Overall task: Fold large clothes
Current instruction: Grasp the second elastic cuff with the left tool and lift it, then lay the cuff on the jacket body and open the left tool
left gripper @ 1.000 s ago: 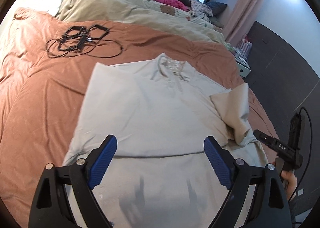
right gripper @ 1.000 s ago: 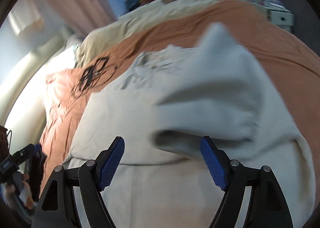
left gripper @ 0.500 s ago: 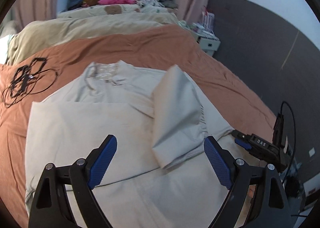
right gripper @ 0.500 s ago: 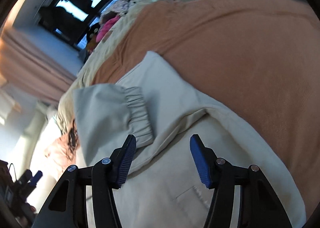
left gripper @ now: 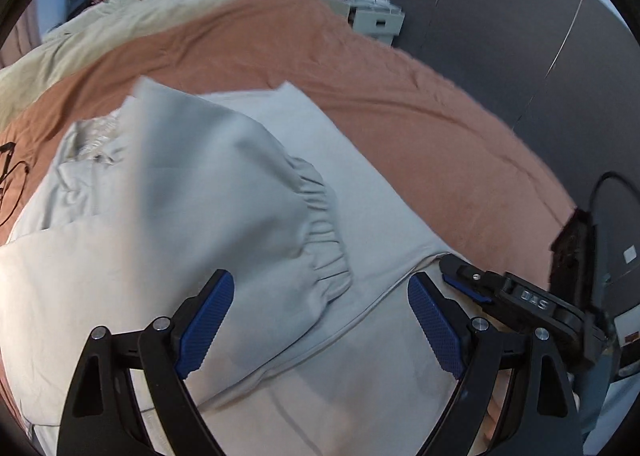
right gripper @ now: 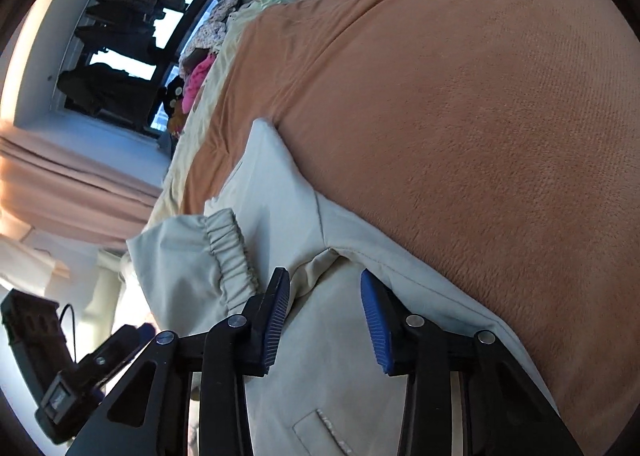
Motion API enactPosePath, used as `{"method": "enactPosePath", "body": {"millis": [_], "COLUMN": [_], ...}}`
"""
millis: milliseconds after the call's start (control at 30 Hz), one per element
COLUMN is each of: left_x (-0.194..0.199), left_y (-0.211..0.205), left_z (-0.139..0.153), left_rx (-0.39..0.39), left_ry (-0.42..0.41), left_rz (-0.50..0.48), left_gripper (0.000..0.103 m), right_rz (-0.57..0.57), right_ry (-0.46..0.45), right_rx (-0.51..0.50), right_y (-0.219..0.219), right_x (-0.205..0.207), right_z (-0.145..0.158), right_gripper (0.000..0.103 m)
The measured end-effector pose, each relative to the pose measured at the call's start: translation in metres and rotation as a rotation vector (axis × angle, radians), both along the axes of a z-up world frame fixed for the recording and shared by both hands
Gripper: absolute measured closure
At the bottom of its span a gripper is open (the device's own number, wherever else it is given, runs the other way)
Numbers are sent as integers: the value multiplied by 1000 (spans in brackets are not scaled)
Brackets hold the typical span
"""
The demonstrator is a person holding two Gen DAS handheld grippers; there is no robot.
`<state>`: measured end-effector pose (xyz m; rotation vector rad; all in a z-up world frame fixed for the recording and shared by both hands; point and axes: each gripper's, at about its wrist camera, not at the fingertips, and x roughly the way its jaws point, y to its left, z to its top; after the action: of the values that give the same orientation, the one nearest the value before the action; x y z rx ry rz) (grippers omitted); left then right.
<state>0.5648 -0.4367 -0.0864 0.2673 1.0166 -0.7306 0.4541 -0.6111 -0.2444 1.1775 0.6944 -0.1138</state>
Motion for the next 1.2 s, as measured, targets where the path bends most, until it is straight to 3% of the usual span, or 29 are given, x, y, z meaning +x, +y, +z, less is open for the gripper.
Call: {"method": "enactPosePath", "body": {"millis": [133,267,467,500,533,567,600,700,967,1200], "left_x": [10,21,22,21,21,22,22,23,16,28], "left_y": [-29,-37,-37,-35,-33,-30,-28,-12,61,146], "left_z": [-31,-55,-71,-71,-69,-66,-62,-39,39,74], "left_rx": [119,170,233,233,234,228,214,182,104,77], "left_ry": [9,48,-27,-39,-46,-46,-29,-13,-134,-144], "left_rz": [7,52,47,40,41,43,34,21,73,218], "left_gripper": [13,13,12,17,34,42,58,67,69,69], "right_rz": [-10,-8,-16,-15,-14,-15,-14,-15,2,43], "right_ry": [-2,-4,-19,-17,-15,-13,-14,-35,-55,-42], "right_rx": [9,7,33,28,25,24,26,93,158,65], "right_y": [-3,-6,-9,-9,-9,-9,-9,-11,-3,22], "right_x": [4,3,-4,-4,-4,-3,-4,-7,-5,10], "right_z": [-1,-2,-7,-7,-7,-6,-6,-9,-6,6], "right_gripper": [68,68,69,69,69,69,69,69,69,69]}}
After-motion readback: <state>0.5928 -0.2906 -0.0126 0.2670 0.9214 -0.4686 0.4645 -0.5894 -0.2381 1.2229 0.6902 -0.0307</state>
